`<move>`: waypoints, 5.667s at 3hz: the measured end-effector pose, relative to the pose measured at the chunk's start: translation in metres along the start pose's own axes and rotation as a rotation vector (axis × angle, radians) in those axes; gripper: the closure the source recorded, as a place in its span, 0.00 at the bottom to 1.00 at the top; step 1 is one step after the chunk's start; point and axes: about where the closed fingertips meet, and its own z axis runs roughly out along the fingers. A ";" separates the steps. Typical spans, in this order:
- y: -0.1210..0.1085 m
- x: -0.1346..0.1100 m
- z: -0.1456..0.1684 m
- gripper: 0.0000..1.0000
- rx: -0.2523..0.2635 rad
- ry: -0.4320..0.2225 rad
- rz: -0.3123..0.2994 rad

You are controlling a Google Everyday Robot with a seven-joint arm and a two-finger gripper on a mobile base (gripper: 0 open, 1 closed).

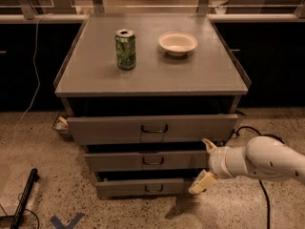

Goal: Open middle drawer

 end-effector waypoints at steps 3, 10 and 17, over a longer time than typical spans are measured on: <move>0.022 0.028 0.045 0.00 -0.059 -0.014 0.027; -0.051 0.046 0.145 0.00 0.065 -0.206 0.027; -0.082 0.015 0.171 0.85 0.069 -0.140 -0.060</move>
Offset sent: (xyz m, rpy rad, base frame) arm -0.0056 0.0191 -0.0538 0.0442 0.0399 0.0379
